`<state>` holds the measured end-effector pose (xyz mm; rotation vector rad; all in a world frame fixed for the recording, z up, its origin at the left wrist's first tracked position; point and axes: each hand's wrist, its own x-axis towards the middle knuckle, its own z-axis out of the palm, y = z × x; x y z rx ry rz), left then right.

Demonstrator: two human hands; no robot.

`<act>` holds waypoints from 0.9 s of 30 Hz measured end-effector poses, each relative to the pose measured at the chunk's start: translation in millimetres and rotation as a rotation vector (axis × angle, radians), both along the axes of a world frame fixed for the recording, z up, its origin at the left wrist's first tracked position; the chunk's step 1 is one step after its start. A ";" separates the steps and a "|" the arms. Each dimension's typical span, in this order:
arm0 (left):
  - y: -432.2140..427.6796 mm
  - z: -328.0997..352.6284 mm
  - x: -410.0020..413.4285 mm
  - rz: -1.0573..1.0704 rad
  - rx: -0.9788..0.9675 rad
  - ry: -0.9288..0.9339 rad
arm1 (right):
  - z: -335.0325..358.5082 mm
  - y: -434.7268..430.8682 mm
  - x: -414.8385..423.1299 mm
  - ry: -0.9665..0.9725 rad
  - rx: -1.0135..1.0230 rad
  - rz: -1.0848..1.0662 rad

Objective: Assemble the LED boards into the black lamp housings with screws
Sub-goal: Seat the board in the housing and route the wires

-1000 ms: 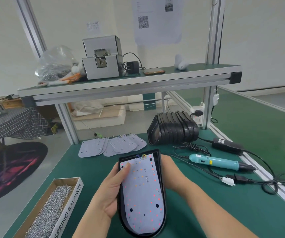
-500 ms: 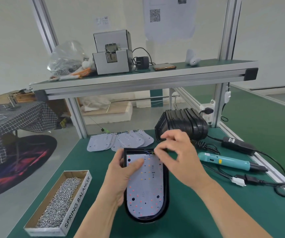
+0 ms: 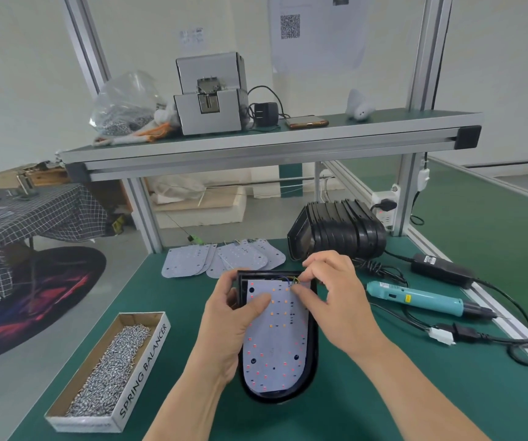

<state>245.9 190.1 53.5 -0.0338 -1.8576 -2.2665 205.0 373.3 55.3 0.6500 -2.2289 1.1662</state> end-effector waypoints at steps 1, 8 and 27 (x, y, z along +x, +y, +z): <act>0.6 -1.0 0.1 -0.010 -0.001 -0.008 | -0.6 0.2 0.0 -0.015 -0.012 -0.006; 2.0 -1.4 1.7 -0.063 0.043 -0.017 | -1.7 -0.9 -0.5 -0.112 -0.146 0.040; 5.2 2.9 1.3 -0.087 0.089 -0.004 | 5.4 -4.9 3.5 -0.097 -0.179 -0.103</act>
